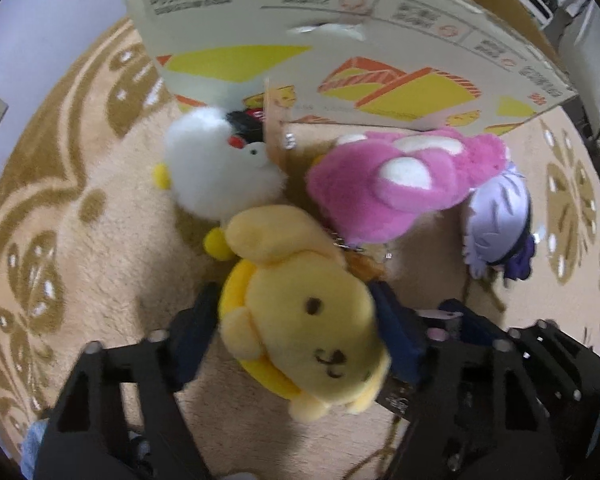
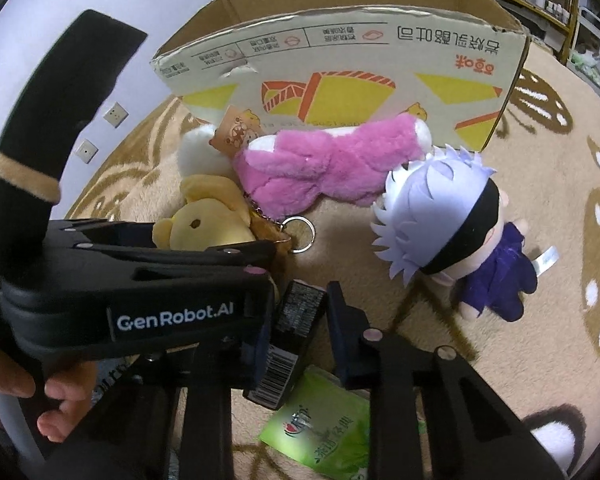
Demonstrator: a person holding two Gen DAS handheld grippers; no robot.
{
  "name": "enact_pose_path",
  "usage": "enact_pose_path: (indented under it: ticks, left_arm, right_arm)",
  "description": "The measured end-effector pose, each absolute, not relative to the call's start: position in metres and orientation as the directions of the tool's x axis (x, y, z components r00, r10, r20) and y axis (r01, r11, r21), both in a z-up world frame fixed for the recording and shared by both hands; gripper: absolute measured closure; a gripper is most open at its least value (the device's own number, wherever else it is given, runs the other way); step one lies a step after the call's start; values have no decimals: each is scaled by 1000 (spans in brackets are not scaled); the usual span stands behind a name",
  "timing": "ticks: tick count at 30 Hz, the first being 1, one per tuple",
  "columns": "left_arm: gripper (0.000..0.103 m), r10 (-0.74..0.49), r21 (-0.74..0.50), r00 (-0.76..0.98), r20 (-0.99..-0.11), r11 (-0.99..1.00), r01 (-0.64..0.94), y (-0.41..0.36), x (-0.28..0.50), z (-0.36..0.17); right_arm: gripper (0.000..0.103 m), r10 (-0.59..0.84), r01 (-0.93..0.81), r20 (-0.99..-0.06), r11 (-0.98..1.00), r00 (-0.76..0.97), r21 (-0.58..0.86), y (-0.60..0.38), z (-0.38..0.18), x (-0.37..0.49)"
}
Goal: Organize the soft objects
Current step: 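Grasp the yellow dog plush with the left tool while the right tool grasps the black carton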
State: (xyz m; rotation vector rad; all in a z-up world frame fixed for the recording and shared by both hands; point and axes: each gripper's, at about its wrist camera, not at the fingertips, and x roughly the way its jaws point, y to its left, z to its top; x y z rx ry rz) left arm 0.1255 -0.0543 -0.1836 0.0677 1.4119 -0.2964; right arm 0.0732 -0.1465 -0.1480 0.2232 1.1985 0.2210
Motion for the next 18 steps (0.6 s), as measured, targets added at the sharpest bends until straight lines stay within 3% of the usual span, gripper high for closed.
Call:
enact_pose_path:
  ticks: [5,11,18]
  left_arm:
    - [45,-158,-113,162,-974,960,256,-54,119,-176]
    - [46,-49,26,298,-953,970,242,-46,109,-154]
    - [46,-23,68,396,-918,975,213,-36,100,-128]
  right_arm:
    - [78,288,-62,-884,956,369,285,-150,-143,72]
    - [80,285,-64,-868,957,406,284,-155,-133,67]
    - [82,254,-62,-832,964,493,258,-168,-109,62]
